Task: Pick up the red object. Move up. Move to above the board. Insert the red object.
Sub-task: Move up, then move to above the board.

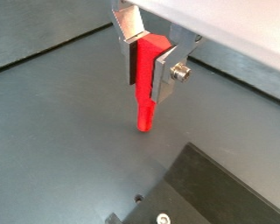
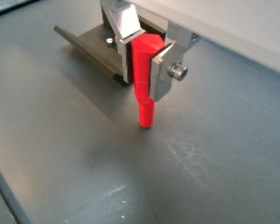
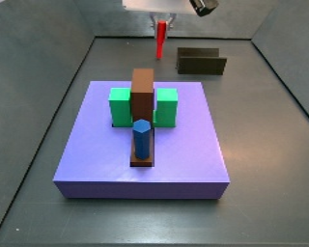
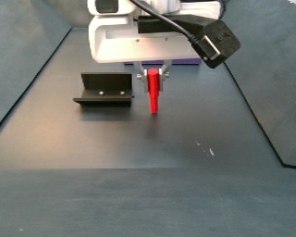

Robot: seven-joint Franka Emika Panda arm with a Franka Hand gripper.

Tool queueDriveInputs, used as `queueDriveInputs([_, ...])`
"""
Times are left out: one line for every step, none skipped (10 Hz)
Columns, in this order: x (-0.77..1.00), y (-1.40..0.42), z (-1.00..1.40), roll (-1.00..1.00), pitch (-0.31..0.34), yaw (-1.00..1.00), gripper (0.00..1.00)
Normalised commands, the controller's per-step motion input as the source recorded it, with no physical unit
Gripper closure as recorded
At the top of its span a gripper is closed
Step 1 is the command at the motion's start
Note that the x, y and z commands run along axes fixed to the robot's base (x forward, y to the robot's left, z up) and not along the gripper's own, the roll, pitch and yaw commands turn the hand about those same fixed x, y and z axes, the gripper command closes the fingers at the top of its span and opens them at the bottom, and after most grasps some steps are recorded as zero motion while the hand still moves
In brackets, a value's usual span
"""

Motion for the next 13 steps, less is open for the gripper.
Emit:
queueDriveInputs([0.03,-0.02,0.83,0.03,0.004,-0.06,1.00])
queueDriveInputs([-0.01,-0.02,0.68,0.03,0.040,-0.06,1.00])
queueDriveInputs([0.02,-0.01,0.27,0.06,0.027,-0.03,1.00])
queueDriveInputs([0.00,0.00,1.40,0.00,0.000,0.00,1.00])
queueDriveInputs([-0.02,0.00,1.40,-0.01,0.022,0.00,1.00])
queueDriveInputs([-0.04,0.00,1.40,0.02,0.013,0.01,1.00])
queueDriveInputs([0.01,0.00,1.40,0.01,0.016,0.00,1.00])
queueDriveInputs([0.04,0.01,1.40,0.00,0.061,0.01,1.00])
queueDriveInputs([0.03,0.00,0.74,0.01,0.086,0.00,1.00])
queueDriveInputs([0.04,0.00,0.33,0.01,0.072,0.00,1.00])
queueDriveInputs([-0.14,-1.40,0.19,-0.03,0.137,-0.16,1.00])
queueDriveInputs([-0.14,-1.40,0.19,-0.02,0.131,-0.14,1.00])
queueDriveInputs([-0.15,-1.40,0.19,0.02,0.064,-0.08,1.00])
